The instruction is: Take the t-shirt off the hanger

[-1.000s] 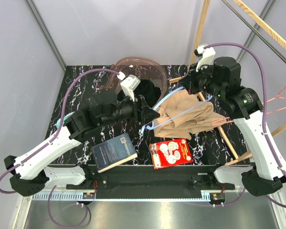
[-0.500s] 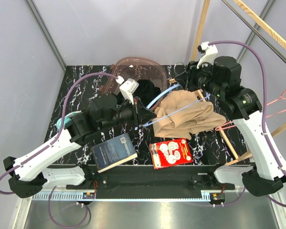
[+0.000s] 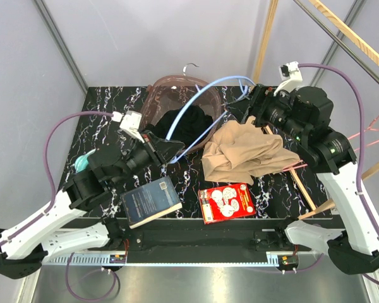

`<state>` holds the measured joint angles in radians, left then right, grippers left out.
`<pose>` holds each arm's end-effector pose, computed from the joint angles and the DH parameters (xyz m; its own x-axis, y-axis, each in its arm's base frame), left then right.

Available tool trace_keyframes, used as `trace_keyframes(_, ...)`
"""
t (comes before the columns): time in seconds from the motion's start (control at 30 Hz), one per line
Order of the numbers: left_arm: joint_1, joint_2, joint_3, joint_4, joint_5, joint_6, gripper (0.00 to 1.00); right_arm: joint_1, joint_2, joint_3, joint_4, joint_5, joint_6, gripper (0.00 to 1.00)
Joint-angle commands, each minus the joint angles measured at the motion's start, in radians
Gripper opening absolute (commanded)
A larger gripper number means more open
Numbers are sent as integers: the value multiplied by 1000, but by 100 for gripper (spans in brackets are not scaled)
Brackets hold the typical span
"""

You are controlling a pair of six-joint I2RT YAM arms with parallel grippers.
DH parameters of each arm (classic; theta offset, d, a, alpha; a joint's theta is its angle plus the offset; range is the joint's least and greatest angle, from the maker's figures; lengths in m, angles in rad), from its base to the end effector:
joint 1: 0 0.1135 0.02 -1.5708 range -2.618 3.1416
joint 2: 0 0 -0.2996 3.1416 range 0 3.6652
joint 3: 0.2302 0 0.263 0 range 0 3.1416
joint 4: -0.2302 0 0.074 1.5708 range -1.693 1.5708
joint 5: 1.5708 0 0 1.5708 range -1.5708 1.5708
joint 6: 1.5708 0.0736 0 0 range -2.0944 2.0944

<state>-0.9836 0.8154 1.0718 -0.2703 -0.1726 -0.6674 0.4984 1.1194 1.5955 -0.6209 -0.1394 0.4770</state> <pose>0.1178 -0.1541 0.4526 -0.4548 -0.4172 -0.7868 0.5647 0.5481 -0.6170 0.2013 0.1212 0.5326 -0.3854 0.3079 -0.8699 -0.4696 0.7460 0.4721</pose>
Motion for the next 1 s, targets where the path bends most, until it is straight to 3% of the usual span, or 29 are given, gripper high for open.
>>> trace_keyframes(0.0,0,-48,-33,183,-103,-34,0,8,-38,-25,101,-103,124,91)
trace_keyframes(0.2,0,-12,-36,304,-84,-66,0,9,-49,-129,263,-249,280,92)
trace_keyframes(0.37,2,34,-41,439,-61,-126,0,15,-72,-222,359,-243,370,92)
trace_keyframes(0.57,10,146,34,482,-12,-164,0,19,-56,-235,362,-229,376,75)
trace_keyframes(0.7,29,206,102,425,2,-176,0,20,-88,-232,292,-142,371,71)
trace_keyframes(0.8,81,269,177,372,62,-173,0,20,-139,-203,182,-19,321,75)
trace_keyframes(0.97,148,364,263,428,166,-218,0,22,-205,-138,60,44,249,78)
